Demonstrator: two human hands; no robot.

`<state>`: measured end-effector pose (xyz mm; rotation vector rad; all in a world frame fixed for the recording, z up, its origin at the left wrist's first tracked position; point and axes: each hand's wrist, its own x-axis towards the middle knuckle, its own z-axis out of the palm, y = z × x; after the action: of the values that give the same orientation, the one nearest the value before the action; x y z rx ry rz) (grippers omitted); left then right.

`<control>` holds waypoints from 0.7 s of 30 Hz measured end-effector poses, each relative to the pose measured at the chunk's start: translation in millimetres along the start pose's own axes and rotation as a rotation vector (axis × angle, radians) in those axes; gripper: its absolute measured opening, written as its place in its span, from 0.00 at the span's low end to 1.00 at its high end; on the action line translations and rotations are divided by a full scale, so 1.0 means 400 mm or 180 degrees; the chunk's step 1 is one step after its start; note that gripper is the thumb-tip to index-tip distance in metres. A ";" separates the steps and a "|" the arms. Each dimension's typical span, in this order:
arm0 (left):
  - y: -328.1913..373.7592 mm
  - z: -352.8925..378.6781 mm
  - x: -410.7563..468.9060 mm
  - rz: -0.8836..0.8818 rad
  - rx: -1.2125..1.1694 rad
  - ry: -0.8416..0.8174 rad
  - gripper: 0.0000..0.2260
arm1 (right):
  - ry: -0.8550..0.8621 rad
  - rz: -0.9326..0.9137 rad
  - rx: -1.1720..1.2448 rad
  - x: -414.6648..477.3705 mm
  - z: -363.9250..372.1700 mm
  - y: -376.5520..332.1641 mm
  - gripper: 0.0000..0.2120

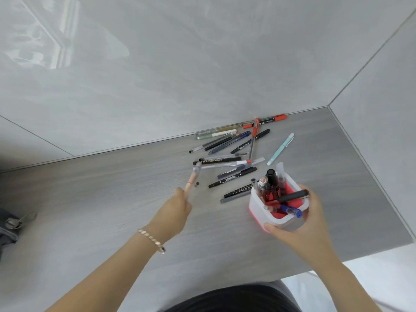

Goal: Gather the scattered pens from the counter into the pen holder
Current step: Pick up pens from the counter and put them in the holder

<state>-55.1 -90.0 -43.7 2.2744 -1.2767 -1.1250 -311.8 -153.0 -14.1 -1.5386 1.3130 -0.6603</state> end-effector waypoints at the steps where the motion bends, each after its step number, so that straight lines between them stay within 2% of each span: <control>1: -0.001 -0.016 -0.015 -0.0264 -0.0838 -0.0032 0.07 | -0.0042 -0.0019 0.0016 -0.002 0.004 -0.004 0.39; 3: 0.014 -0.047 -0.057 -0.0578 -0.2499 -0.0089 0.10 | -0.0147 -0.0061 0.0030 -0.004 0.014 -0.010 0.39; 5: 0.039 -0.076 -0.100 -0.0399 -0.3560 -0.0067 0.09 | -0.0257 -0.0087 0.0053 -0.008 0.029 -0.014 0.40; 7: 0.067 -0.100 -0.134 0.0014 -0.4343 -0.0107 0.06 | -0.0407 -0.0113 0.0047 -0.011 0.047 -0.019 0.42; 9: 0.107 -0.122 -0.163 0.0506 -0.4699 0.0072 0.04 | -0.0550 -0.0120 0.0080 -0.014 0.067 -0.025 0.42; 12: 0.177 -0.137 -0.187 0.1313 -0.4811 0.0467 0.05 | -0.0790 -0.0185 0.0156 -0.018 0.098 -0.046 0.40; 14: 0.213 -0.120 -0.186 0.1641 -0.4671 0.0682 0.05 | -0.0928 -0.0266 0.0198 -0.021 0.118 -0.061 0.39; 17: 0.237 -0.068 -0.182 0.1662 -0.3889 0.0863 0.05 | -0.1020 -0.0302 0.0240 -0.022 0.140 -0.068 0.40; 21: 0.234 -0.026 -0.186 0.1505 -0.3177 0.0848 0.13 | -0.0970 -0.0244 0.0265 -0.026 0.146 -0.057 0.42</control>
<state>-124.3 -82.5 54.4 1.2440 -0.7921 -0.9260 -254.3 -125.5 -13.9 -1.5576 0.9909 -0.4980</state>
